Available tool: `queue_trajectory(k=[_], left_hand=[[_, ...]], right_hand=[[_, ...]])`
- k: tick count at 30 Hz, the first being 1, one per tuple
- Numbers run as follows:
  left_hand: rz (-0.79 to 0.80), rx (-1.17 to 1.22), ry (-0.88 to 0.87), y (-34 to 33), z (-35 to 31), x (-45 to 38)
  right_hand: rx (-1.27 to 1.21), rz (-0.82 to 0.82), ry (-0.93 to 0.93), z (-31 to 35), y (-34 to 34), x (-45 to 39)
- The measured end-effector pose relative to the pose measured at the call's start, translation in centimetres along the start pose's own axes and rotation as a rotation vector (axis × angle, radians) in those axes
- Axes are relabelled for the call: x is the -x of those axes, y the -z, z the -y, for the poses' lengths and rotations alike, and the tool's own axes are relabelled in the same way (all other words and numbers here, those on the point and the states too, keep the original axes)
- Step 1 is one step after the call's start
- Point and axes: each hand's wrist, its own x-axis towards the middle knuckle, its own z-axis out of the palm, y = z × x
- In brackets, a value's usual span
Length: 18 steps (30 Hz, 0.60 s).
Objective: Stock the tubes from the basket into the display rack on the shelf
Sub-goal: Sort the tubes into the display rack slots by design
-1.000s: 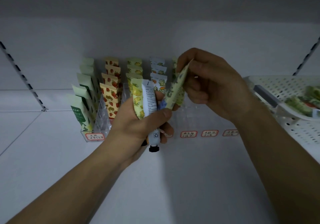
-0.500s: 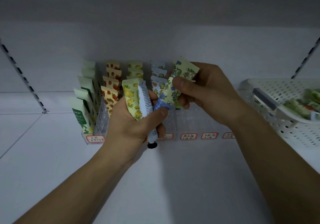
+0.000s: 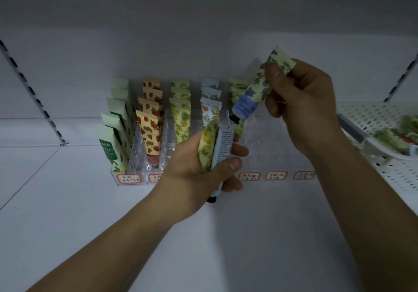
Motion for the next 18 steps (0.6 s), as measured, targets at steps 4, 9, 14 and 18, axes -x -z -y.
queue_trajectory(k=[4,9,14,18], left_hand=[[0.008,-0.172,-0.026,0.4,-0.2,0.0],[0.116,-0.214,0.119,0.1,-0.3,0.5],[0.169,-0.19,0.171,-0.1,-0.5,0.7],[0.162,-0.203,0.178,-0.1,-0.5,0.6]], right_hand=[[0.23,-0.183,0.152,-0.2,0.6,-0.5],[0.604,-0.257,0.3,-1.3,1.4,-0.8],[0.702,-0.162,0.312,-2.3,1.7,-0.7],[0.729,-0.107,0.234,-3.2,1.8,-0.7]])
